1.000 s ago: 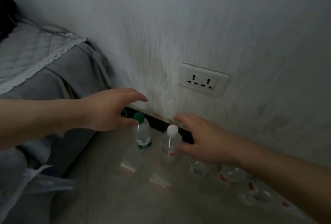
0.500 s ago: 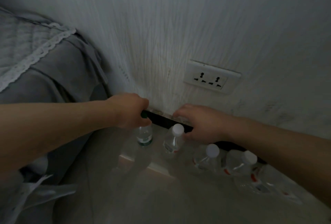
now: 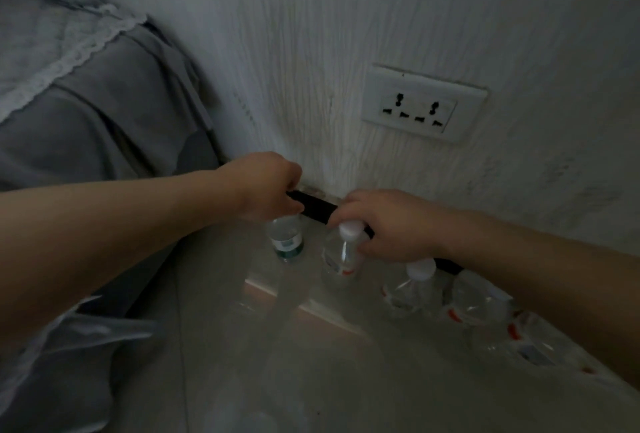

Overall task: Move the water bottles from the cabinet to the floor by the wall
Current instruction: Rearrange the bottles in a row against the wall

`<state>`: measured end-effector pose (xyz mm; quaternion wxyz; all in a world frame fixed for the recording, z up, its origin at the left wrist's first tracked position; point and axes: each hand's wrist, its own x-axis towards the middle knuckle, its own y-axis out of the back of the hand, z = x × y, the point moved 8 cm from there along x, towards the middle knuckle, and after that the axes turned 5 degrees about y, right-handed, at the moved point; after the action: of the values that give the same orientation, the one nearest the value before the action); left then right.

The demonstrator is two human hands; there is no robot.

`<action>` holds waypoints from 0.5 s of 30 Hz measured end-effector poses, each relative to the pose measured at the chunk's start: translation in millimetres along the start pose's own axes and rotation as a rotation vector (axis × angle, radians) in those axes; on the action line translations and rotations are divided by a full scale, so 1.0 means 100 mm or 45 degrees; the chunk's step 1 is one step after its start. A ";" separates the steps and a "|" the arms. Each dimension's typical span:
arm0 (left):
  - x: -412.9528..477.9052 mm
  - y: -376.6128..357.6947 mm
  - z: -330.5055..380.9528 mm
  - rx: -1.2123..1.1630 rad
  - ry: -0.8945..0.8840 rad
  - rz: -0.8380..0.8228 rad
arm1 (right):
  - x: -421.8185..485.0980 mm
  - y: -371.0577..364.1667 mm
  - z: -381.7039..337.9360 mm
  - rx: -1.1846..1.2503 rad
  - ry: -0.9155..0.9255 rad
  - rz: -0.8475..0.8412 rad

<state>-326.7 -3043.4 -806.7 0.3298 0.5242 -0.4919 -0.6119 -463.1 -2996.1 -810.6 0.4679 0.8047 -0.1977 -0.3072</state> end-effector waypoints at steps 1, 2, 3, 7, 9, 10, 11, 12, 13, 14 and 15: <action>-0.02 -0.02 -0.02 -0.037 0.006 -0.002 | 0.02 0.00 -0.01 -0.017 0.010 0.002; -0.02 -0.03 -0.04 -0.077 0.017 -0.003 | 0.03 0.01 -0.01 -0.028 0.018 0.017; -0.03 -0.03 -0.06 -0.111 0.028 0.002 | 0.05 0.01 0.00 -0.031 0.020 0.036; -0.04 0.02 -0.07 -0.145 0.027 0.017 | 0.11 0.00 0.02 0.008 0.017 0.091; -0.04 0.04 -0.04 -0.131 0.010 0.021 | 0.13 0.02 0.03 0.038 0.010 0.137; -0.04 0.05 -0.03 -0.128 -0.001 0.028 | 0.14 0.03 0.03 0.052 0.004 0.160; -0.04 0.04 -0.03 -0.130 -0.010 0.034 | 0.15 0.04 0.04 0.070 -0.005 0.179; -0.04 0.04 -0.03 -0.131 -0.019 0.034 | 0.15 0.04 0.05 0.095 -0.018 0.197; -0.03 0.03 -0.02 -0.128 -0.027 0.030 | 0.15 0.05 0.06 0.124 -0.036 0.212; -0.03 0.02 -0.01 -0.120 -0.035 0.023 | 0.15 0.05 0.08 0.152 -0.054 0.229; -0.03 0.01 -0.01 -0.109 -0.046 0.017 | 0.15 0.06 0.10 0.171 -0.071 0.251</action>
<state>-325.5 -3041.5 -804.8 0.3471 0.4952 -0.4747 -0.6395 -458.9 -3014.1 -813.7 0.4353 0.8021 -0.3088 -0.2679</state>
